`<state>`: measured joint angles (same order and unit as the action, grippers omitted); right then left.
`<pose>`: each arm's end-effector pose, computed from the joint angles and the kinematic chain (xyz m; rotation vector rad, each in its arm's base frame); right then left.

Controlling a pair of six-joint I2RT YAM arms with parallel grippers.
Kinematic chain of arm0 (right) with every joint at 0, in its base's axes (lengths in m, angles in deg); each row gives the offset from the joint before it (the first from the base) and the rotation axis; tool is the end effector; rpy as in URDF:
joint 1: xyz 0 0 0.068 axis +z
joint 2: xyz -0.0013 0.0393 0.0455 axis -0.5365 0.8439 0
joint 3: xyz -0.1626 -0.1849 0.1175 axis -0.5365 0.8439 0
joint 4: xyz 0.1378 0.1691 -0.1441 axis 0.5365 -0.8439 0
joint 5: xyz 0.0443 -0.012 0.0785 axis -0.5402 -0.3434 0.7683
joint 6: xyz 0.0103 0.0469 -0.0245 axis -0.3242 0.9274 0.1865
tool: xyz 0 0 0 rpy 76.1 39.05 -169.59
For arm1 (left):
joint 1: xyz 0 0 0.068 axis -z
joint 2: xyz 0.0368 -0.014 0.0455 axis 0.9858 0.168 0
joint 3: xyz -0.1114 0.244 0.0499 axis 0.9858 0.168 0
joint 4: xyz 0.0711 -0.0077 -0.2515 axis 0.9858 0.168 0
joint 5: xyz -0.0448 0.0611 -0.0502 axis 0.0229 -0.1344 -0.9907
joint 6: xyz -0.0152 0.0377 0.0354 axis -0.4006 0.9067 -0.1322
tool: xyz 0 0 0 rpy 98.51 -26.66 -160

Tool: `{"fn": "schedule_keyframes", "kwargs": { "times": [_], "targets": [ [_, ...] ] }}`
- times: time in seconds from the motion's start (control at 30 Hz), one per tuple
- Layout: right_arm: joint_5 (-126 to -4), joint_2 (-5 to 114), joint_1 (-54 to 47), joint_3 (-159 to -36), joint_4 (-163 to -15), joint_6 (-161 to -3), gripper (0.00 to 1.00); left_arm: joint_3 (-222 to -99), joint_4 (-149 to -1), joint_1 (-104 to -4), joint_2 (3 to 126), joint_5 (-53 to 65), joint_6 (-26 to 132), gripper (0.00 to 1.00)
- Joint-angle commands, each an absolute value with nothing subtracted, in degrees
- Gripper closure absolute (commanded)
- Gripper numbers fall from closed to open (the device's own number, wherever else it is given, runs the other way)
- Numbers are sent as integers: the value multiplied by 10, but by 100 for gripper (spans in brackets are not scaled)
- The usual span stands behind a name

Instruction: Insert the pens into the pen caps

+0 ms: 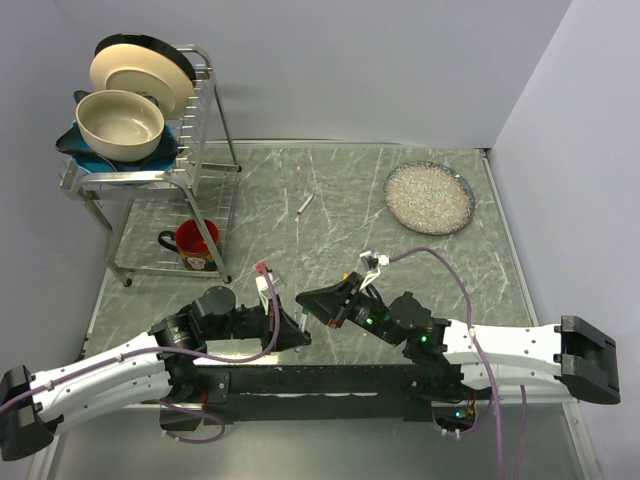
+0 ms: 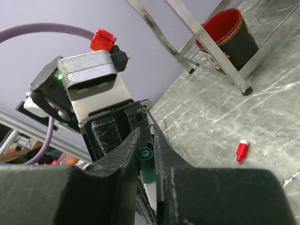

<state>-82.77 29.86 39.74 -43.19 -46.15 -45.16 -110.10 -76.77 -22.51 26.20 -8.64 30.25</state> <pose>0.0719 0.2042 0.2539 -0.2532 1.6247 1.4918 0.0769 -0.1480 0.2442 0.7200 1.8911 -1.4561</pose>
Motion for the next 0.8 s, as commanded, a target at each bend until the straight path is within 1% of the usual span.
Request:
{"fn": "schedule_keyframes", "kwargs": {
  "times": [0.0, 0.07, 0.17, 0.2, 0.23, 0.27, 0.33, 0.37, 0.4, 0.5, 0.57, 0.6, 0.7, 0.77],
  "targets": [
    [-601, 332, 494, -425, -623, -425, 100, -1190, -970, -297, 251, 93, 285, 99],
    [-627, 337, 503, -447, -674, -416, 100, -1197, -959, -299, 256, 98, 290, 99],
    [-646, 348, 510, -454, -696, -394, 100, -1208, -949, -306, 264, 102, 300, 99],
    [-658, 349, 517, -464, -722, -394, 100, -1217, -922, -307, 273, 112, 308, 99],
    [-726, 350, 549, -480, -768, -397, 100, -1227, -906, -307, 279, 118, 318, 99],
    [-749, 353, 559, -504, -832, -404, 100, -1243, -890, -307, 286, 123, 326, 99],
    [-734, 350, 567, -495, -815, -405, 100, -1235, -910, -308, 286, 123, 327, 99],
    [-718, 351, 566, -475, -759, -407, 100, -1226, -917, -315, 284, 115, 320, 99],
    [-707, 356, 566, -471, -742, -406, 100, -1225, -924, -319, 285, 106, 320, 99],
    [-714, 378, 576, -482, -754, -408, 100, -1220, -918, -333, 279, 96, 314, 99],
    [-682, 365, 576, -443, -682, -406, 100, -1212, -925, -356, 266, 68, 305, 99],
    [-684, 359, 576, -435, -675, -405, 100, -1212, -922, -365, 263, 59, 303, 99],
    [-707, 337, 576, -437, -726, -412, 100, -1212, -917, -395, 260, 24, 291, 99],
    [-695, 327, 578, -433, -699, -427, 100, -1202, -947, -409, 266, -5, 271, 99]
  ]
}}
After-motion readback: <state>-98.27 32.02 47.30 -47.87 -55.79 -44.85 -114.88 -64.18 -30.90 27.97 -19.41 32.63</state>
